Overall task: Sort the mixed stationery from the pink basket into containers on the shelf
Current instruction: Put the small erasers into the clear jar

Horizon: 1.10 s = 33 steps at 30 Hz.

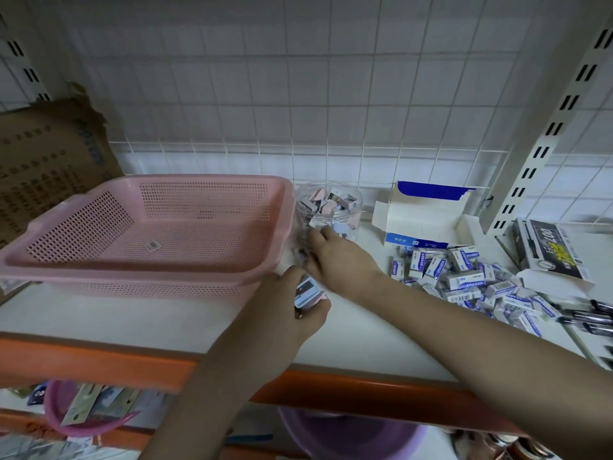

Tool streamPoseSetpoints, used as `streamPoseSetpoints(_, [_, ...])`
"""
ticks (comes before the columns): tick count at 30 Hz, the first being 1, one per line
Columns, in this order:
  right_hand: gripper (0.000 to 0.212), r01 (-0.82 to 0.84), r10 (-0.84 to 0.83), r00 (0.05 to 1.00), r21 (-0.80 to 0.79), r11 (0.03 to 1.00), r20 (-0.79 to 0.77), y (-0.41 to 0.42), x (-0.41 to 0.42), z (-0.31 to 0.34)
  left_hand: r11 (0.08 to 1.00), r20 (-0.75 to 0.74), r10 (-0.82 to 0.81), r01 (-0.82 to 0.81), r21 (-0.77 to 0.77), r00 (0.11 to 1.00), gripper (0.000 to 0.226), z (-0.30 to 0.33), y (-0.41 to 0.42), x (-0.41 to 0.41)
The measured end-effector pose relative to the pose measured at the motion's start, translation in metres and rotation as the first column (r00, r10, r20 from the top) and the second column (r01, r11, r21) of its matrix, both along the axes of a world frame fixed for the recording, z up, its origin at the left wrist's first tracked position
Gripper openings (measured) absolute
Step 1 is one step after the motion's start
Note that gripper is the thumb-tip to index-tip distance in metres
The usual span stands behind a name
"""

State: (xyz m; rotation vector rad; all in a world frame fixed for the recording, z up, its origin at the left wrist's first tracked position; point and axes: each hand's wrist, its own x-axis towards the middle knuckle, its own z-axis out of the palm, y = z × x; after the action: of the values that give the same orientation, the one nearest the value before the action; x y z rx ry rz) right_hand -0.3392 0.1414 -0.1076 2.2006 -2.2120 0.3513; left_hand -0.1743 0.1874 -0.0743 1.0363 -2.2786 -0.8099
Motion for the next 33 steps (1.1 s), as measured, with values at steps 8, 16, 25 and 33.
streamPoseSetpoints(8, [0.038, -0.014, 0.035, 0.993, 0.182, 0.983, -0.109, -0.02, 0.008, -0.018, 0.992, -0.013, -0.038, 0.036, -0.12, 0.999, 0.031, 0.029, -0.018, 0.005])
streamPoseSetpoints(16, [0.031, -0.065, 0.088, 0.993, 0.259, 0.964, -0.078, 0.035, -0.011, 0.0, 0.987, 0.093, -0.064, 0.076, -0.141, 0.994, 0.028, 0.067, -0.067, -0.029])
streamPoseSetpoints(25, [0.023, 0.035, -0.046, 0.996, 0.134, 0.99, 0.082, 0.068, -0.032, 0.017, 0.998, 0.125, -0.007, 0.016, -0.068, 0.992, 0.03, 0.055, -0.141, -0.128])
streamPoseSetpoints(33, [0.015, 0.085, -0.093, 0.973, 0.045, 0.995, 0.21, 0.077, -0.046, 0.02, 0.925, 0.338, 0.221, -0.087, -0.37, 0.915, 0.041, 0.005, -0.15, -0.147])
